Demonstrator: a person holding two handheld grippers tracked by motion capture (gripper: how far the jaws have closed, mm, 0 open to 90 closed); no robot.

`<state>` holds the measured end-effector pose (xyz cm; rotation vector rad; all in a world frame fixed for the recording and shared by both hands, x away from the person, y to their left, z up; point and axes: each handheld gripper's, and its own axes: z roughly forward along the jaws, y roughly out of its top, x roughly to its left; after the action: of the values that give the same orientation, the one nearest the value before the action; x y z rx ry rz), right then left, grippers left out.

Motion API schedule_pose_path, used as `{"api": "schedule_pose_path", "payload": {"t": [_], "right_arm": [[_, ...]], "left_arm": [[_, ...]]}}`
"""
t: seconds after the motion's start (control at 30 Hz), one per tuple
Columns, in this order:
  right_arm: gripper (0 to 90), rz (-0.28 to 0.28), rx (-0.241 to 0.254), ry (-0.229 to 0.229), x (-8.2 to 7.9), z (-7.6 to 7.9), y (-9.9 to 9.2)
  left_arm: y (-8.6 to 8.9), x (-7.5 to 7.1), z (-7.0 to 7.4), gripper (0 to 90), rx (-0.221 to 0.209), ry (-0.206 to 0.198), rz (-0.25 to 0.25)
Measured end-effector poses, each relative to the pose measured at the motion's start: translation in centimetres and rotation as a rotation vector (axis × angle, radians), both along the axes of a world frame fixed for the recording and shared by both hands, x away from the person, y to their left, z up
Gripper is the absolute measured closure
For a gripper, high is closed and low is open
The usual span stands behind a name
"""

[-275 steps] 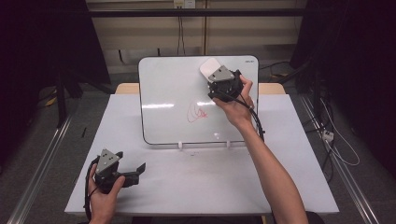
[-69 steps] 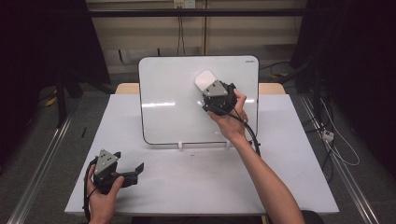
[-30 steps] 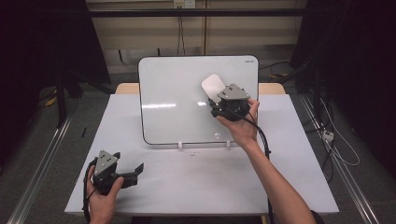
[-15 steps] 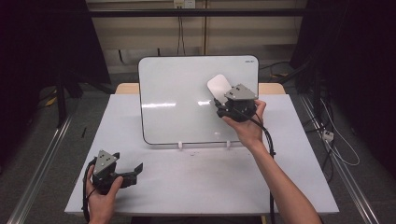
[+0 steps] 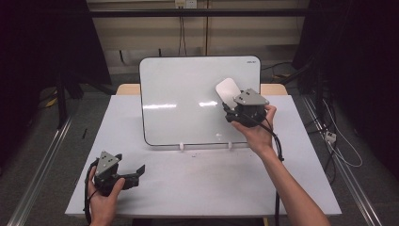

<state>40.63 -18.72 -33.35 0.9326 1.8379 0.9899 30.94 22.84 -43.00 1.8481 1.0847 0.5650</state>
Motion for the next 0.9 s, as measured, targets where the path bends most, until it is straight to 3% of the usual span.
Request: {"api": "schedule_pose_path", "payload": {"t": [0.9], "right_arm": [[31.6, -0.061, 0.000, 0.035, -3.7, -2.7, -3.6]], "left_arm": [[-0.2, 0.2, 0.1, 5.7, 0.005, -0.010, -0.010]]}}
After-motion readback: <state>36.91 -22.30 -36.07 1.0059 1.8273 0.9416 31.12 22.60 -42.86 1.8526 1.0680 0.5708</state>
